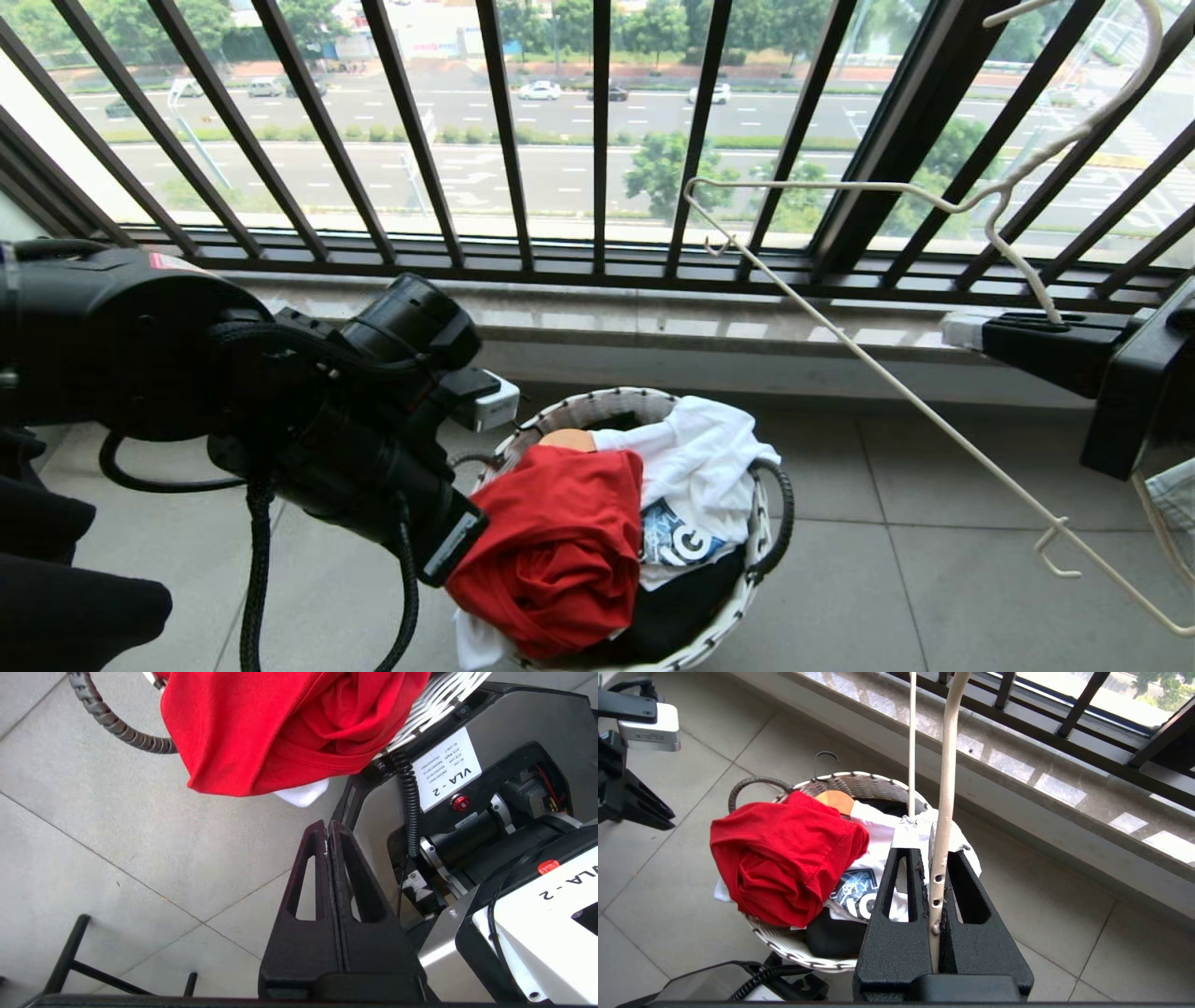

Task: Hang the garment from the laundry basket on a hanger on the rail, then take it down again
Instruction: Pick up clothes from the basket

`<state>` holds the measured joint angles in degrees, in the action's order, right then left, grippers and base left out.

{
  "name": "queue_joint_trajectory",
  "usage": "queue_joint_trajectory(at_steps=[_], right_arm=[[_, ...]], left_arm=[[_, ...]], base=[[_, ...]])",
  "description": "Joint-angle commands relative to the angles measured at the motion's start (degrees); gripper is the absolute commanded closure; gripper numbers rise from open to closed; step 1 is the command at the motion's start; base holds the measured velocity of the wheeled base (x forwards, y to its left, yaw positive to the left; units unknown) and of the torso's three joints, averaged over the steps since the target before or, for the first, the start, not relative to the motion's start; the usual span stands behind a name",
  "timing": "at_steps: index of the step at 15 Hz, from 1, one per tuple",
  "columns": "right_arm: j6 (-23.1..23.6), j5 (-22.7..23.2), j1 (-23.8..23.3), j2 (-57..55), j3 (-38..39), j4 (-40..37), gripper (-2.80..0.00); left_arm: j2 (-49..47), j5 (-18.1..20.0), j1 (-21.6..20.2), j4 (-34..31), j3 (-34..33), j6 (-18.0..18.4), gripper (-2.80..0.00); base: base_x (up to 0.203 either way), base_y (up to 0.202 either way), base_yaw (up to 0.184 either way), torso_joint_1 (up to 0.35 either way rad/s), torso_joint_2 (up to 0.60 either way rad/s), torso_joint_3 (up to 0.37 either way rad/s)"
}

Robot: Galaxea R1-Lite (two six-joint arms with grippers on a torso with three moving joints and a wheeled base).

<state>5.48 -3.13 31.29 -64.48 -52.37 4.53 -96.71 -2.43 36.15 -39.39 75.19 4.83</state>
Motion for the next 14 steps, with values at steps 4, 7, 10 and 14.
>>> queue_joint_trajectory(at_steps=[4,7,10,14], right_arm=[[-0.12,-0.03,-0.27,0.18,-0.32,0.04,0.00],[-0.12,-0.03,-0.39,-0.06,-0.39,0.07,0.00],[-0.12,-0.03,-1.06,0.05,-0.63,0.04,0.00],[-0.12,-0.03,-1.32,0.05,-0.63,0.04,0.00]], left_arm=[[-7.60,-3.88,8.02,-0.20,7.33,14.22,0.00],[-10.19,-4.93,11.46,-0.08,9.64,20.08,0.00],[-15.46,-5.03,12.30,-0.20,15.69,23.12,-2.80],[-18.43,-5.20,12.70,-0.11,15.77,27.38,-2.80]], base=[[0.000,0.000,0.000,0.000,0.00,0.000],[0.000,0.000,0.000,0.000,0.00,0.000],[0.000,0.000,0.000,0.000,0.00,0.000],[0.000,0.000,0.000,0.000,0.00,0.000]])
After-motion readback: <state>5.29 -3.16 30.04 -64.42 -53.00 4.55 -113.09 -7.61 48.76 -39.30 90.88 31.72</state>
